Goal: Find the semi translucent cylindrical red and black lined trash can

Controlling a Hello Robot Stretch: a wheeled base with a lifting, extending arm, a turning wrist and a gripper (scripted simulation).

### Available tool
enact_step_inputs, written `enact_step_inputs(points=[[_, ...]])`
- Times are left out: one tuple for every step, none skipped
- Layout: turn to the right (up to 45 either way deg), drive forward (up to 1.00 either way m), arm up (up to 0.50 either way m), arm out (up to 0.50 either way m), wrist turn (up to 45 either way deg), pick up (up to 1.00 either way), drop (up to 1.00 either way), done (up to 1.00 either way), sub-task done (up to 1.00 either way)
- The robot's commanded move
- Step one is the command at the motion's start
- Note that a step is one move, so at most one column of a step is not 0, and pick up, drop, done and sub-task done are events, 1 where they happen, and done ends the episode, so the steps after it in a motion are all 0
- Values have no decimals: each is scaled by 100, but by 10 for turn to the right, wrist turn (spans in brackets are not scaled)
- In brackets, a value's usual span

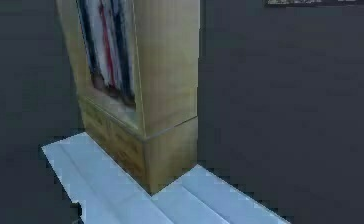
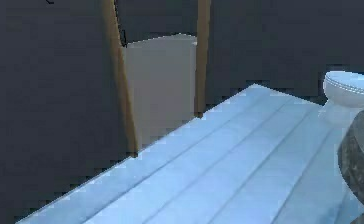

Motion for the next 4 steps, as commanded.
enact_step_inputs(points=[[330, 0, 0, 0, 0, 0, 0, 0, 0], [0, 35, 0, 0, 0, 0, 0, 0, 0], [-450, 0, 0, 0, 0, 0, 0, 0, 0], [-240, 0, 0, 0, 0, 0, 0, 0, 0]])
